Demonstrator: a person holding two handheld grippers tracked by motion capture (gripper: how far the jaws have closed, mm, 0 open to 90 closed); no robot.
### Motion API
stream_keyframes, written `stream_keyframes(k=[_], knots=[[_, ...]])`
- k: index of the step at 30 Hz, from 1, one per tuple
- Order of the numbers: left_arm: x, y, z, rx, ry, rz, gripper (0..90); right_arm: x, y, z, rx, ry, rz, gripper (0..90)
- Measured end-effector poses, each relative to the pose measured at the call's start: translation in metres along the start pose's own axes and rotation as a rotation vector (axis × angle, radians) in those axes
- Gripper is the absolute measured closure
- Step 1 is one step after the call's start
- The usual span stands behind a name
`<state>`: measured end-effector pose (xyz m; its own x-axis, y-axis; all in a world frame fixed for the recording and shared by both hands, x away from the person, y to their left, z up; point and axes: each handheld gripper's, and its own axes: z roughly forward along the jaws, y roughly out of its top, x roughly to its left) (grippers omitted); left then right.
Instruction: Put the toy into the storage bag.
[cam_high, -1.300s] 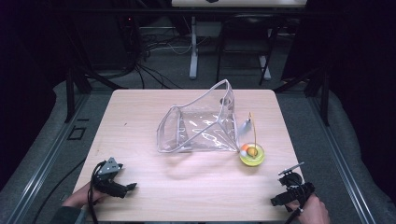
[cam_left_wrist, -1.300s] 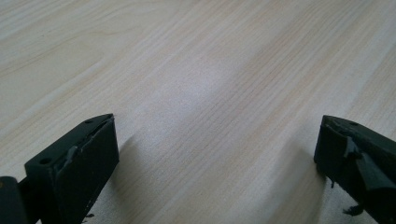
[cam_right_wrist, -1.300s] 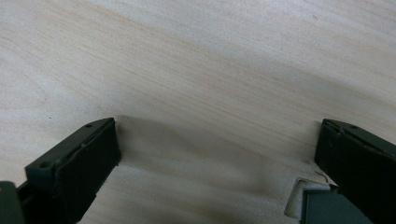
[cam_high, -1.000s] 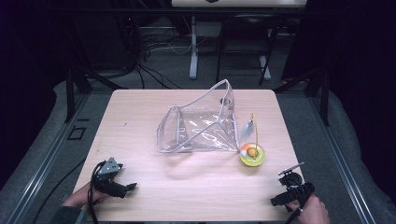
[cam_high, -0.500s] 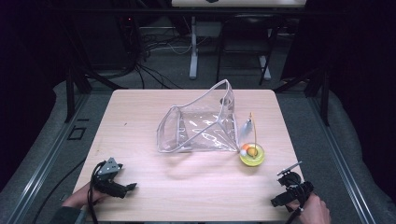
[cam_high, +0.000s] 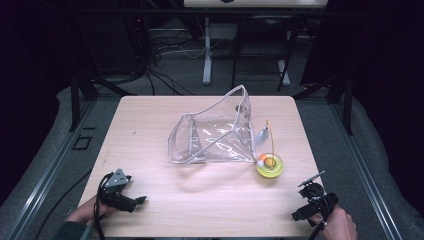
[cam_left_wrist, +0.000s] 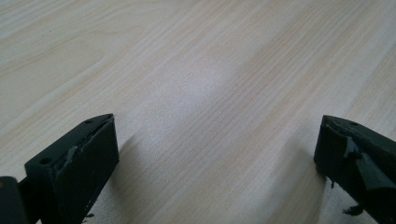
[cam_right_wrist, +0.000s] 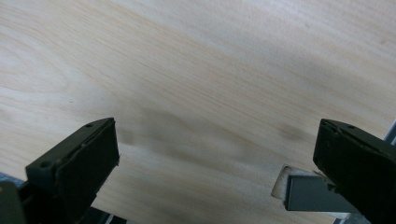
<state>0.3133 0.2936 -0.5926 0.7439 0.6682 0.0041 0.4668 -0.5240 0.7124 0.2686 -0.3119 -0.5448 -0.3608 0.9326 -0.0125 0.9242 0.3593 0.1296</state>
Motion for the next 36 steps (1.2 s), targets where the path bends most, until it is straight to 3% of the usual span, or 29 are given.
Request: stream_keyframes(k=[2, 11, 12, 13, 16, 18, 21, 22, 29, 31, 32, 36], knots=[[0.000, 0.000, 0.000, 0.000, 0.000, 0.000, 0.1, 0.001, 0.001, -0.004, -0.020, 0.004, 0.006, 0.0], [0.000, 0.000, 0.000, 0.000, 0.000, 0.000, 0.0, 0.010, 0.012, -0.022, -0.021, -0.004, -0.035, 0.0], [0.000, 0.000, 0.000, -0.001, 0.000, 0.000, 0.1, 0.013, 0.012, -0.020, -0.075, 0.012, -0.004, 0.0], [0.000, 0.000, 0.000, -0.001, 0.000, 0.000, 0.0, 0.013, 0.015, -0.026, -0.037, -0.011, -0.043, 0.0], [0.000, 0.000, 0.000, -0.001, 0.000, 0.000, 0.0, 0.015, 0.018, -0.030, -0.051, -0.009, -0.047, 0.0], [0.000, 0.000, 0.000, -0.001, 0.000, 0.000, 0.0, 0.016, 0.025, -0.037, -0.024, -0.014, -0.071, 0.0], [0.000, 0.000, 0.000, -0.001, 0.000, 0.000, 0.1, 0.018, 0.028, -0.040, -0.054, -0.006, -0.055, 0.0], [0.000, 0.000, 0.000, -0.001, 0.000, 0.001, 0.0, 0.018, 0.033, -0.047, -0.032, -0.018, -0.085, 0.0], [0.000, 0.000, 0.000, -0.001, 0.000, 0.001, 0.1, 0.026, 0.048, -0.061, -0.059, -0.017, -0.106, 0.0], [0.000, 0.000, 0.000, -0.001, 0.000, 0.000, 0.1, 0.027, 0.053, -0.067, -0.038, -0.022, -0.128, 0.0], [0.000, 0.000, 0.000, -0.001, 0.000, 0.001, 0.1, 0.028, 0.053, -0.066, -0.069, -0.013, -0.112, 0.0], [0.000, 0.000, 0.000, -0.001, 0.000, 0.001, 0.1, 0.030, 0.061, -0.073, -0.054, -0.026, -0.140, 0.0]])
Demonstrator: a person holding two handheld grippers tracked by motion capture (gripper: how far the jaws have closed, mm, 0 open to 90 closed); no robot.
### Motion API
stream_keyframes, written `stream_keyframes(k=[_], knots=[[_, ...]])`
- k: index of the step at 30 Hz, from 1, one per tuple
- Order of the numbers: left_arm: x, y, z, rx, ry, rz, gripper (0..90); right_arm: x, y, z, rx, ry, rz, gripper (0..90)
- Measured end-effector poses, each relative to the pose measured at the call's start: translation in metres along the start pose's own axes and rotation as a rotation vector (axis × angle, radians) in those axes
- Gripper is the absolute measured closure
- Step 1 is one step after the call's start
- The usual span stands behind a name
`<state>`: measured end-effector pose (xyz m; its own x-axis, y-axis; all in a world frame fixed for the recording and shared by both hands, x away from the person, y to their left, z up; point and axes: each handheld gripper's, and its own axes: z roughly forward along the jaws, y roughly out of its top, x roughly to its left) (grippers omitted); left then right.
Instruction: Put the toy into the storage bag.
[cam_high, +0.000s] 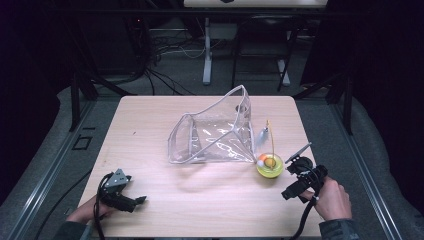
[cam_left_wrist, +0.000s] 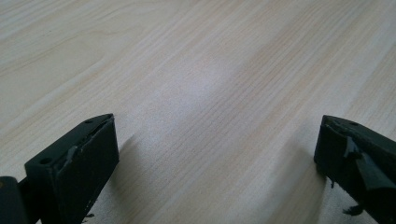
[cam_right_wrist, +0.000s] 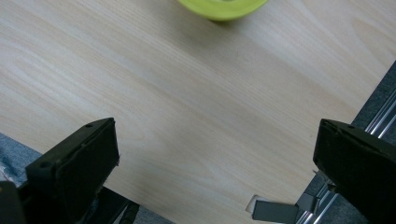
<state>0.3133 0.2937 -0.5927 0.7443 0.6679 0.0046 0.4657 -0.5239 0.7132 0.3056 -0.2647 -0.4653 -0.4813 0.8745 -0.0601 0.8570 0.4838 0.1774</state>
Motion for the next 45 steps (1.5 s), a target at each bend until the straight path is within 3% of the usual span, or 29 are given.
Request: stream_keyframes(k=[2, 15, 40, 45], knots=[[0.000, 0.000, 0.000, 0.000, 0.000, 0.000, 0.1, 0.000, 0.003, -0.002, 0.019, -0.001, -0.017, 0.0], [0.000, 0.000, 0.000, 0.000, -0.001, 0.000, 0.0, 0.005, 0.033, -0.023, -0.005, -0.030, -0.058, 0.0], [0.000, 0.000, 0.000, 0.000, -0.001, 0.001, 0.0, 0.001, 0.094, -0.049, -0.017, 0.023, -0.102, 0.0], [0.000, 0.000, 0.000, 0.000, -0.001, 0.000, 0.0, 0.000, 0.105, -0.050, 0.004, 0.020, -0.114, 0.0]])
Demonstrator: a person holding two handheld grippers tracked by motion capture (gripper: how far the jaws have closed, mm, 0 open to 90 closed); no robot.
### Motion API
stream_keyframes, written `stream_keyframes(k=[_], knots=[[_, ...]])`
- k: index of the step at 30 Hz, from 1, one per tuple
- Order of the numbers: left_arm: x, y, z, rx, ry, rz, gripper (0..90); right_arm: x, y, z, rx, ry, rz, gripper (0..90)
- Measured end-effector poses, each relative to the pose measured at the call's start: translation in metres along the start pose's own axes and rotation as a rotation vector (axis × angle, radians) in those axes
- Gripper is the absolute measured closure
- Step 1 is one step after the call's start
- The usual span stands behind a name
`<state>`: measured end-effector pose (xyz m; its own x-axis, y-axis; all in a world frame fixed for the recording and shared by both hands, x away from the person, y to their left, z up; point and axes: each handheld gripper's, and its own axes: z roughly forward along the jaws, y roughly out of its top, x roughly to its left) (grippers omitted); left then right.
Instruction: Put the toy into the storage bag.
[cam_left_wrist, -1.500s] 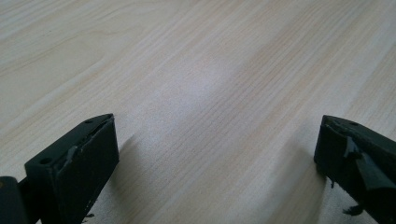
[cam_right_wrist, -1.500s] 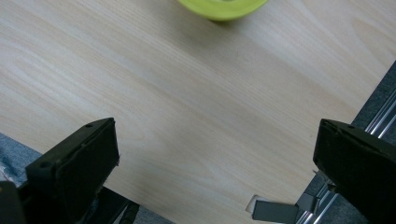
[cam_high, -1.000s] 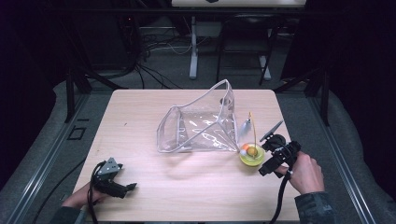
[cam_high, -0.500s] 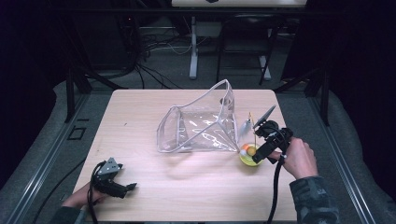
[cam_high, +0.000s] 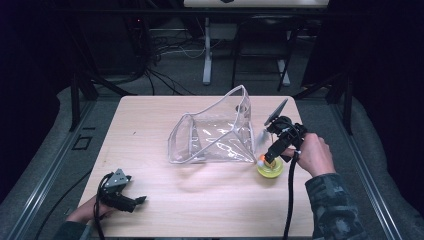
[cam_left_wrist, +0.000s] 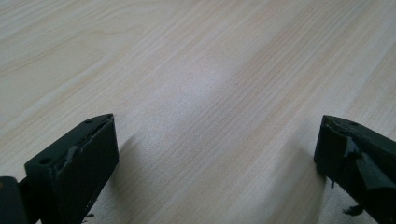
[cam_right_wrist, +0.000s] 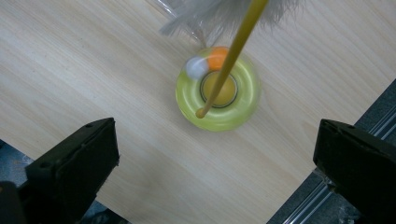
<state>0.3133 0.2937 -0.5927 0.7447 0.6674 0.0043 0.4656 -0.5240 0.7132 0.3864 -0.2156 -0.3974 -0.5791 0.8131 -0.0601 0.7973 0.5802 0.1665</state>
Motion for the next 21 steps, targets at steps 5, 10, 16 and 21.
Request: stream_keyframes(k=[5, 10, 16, 21], knots=[[0.000, 0.000, 0.000, 0.000, 0.000, -0.001, 0.1, -0.002, 0.007, -0.002, 0.004, 0.014, 0.006, 0.0], [0.000, 0.000, 0.000, 0.002, -0.006, -0.004, 0.0, -0.002, 0.017, -0.005, -0.008, 0.036, 0.007, 23.4], [0.000, 0.000, -0.001, 0.006, -0.007, 0.001, 0.0, -0.004, 0.025, -0.009, 0.026, 0.024, -0.015, 39.3], [0.000, 0.000, 0.000, 0.002, -0.004, 0.000, 0.0, -0.002, 0.028, -0.006, 0.049, 0.028, -0.025, 53.1]])
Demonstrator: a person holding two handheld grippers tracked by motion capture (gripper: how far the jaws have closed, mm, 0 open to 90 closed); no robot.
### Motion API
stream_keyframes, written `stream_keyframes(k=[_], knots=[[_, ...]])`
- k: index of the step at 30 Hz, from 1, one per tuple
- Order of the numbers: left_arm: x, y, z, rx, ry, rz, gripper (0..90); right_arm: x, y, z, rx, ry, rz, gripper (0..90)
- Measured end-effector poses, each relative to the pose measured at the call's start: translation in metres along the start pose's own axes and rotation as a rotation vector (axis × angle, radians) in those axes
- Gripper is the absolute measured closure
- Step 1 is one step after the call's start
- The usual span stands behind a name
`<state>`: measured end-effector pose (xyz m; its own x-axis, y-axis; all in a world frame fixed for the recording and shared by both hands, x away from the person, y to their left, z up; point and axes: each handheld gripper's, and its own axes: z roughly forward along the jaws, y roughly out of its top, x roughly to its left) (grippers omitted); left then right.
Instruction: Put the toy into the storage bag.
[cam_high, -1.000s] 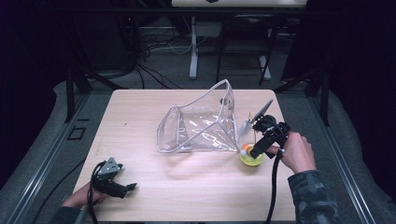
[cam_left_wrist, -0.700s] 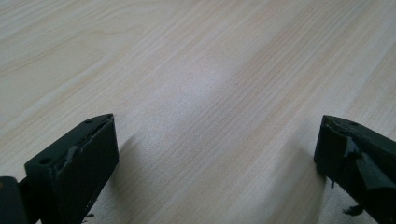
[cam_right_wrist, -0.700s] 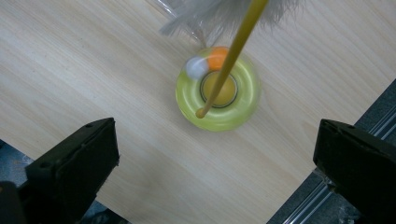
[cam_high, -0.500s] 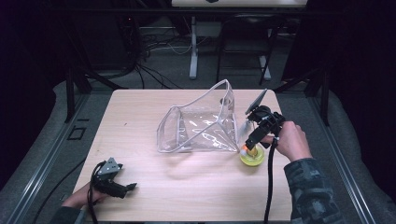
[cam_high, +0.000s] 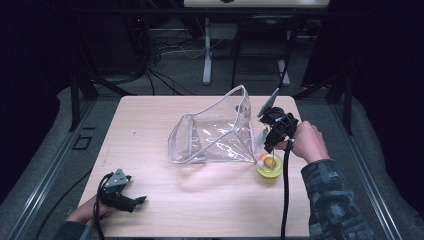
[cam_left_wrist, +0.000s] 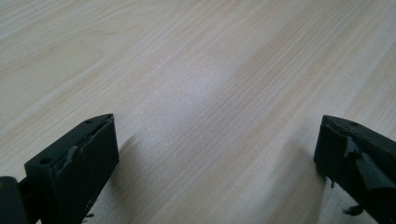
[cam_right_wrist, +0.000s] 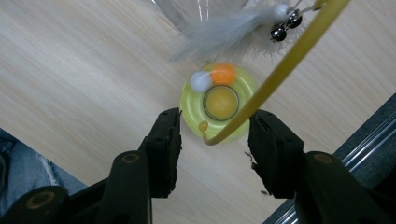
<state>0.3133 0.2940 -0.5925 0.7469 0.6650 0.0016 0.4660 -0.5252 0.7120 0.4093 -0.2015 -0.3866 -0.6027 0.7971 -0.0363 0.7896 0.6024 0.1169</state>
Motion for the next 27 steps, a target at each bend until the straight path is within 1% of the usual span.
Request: stream_keyframes(k=[2, 3, 4, 5, 8, 9, 11, 12, 13, 17, 19, 20, 22, 25, 27], knots=[[0.0000, 0.0000, 0.0000, 0.000, 0.000, 0.000, 0.0, 0.0002, 0.0005, 0.0006, 0.002, 0.002, 0.000, 53.8], [0.0000, 0.0000, 0.0000, 0.000, 0.000, 0.000, 0.0, 0.0001, 0.0009, 0.0006, 0.000, 0.000, 0.001, 56.8], [0.0000, 0.0000, -0.0001, 0.001, -0.001, 0.000, 0.1, 0.0002, 0.0011, 0.0010, 0.003, 0.003, 0.001, 57.0], [0.0000, 0.0000, 0.0000, 0.000, 0.000, 0.000, 0.0, 0.0003, 0.0018, 0.0016, 0.009, -0.007, 0.000, 57.1], [0.0000, 0.0000, 0.0000, 0.000, 0.000, 0.000, 0.0, -0.0004, 0.0034, 0.0026, 0.020, -0.008, -0.005, 61.2], [0.0000, 0.0000, 0.0000, 0.000, 0.000, 0.000, 0.0, -0.0001, 0.0035, 0.0036, 0.013, -0.004, 0.002, 63.2], [0.0002, 0.0002, -0.0004, 0.005, -0.003, 0.000, 0.0, -0.0003, 0.0044, 0.0037, 0.020, 0.000, -0.003, 67.1], [0.0000, 0.0000, 0.0000, 0.000, 0.000, 0.000, 0.0, -0.0001, 0.0047, 0.0036, 0.023, -0.001, -0.005, 69.4], [0.0002, 0.0002, -0.0004, 0.005, -0.003, 0.001, 0.0, -0.0001, 0.0048, 0.0035, 0.024, 0.001, -0.008, 70.2], [0.0000, 0.0000, 0.0000, 0.000, 0.000, 0.000, 0.0, -0.0006, 0.0050, 0.0043, 0.027, 0.003, -0.006, 70.8], [0.0000, 0.0000, 0.0000, 0.000, 0.000, 0.000, 0.1, -0.0010, 0.0050, 0.0042, 0.032, 0.005, -0.008, 73.6], [0.0001, 0.0002, -0.0003, 0.004, -0.003, 0.000, 0.0, -0.0013, 0.0046, 0.0047, 0.031, 0.008, -0.001, 76.8], [0.0000, 0.0000, -0.0001, 0.001, -0.001, 0.000, 0.0, -0.0016, 0.0044, 0.0051, 0.032, 0.011, 0.006, 78.0], [0.0002, 0.0002, -0.0003, 0.004, -0.003, 0.000, 0.0, -0.0030, 0.0035, 0.0060, 0.021, 0.021, 0.021, 83.3], [0.0000, 0.0000, 0.0000, 0.000, 0.000, 0.000, 0.0, -0.0031, 0.0031, 0.0060, 0.013, 0.015, 0.029, 85.9]])
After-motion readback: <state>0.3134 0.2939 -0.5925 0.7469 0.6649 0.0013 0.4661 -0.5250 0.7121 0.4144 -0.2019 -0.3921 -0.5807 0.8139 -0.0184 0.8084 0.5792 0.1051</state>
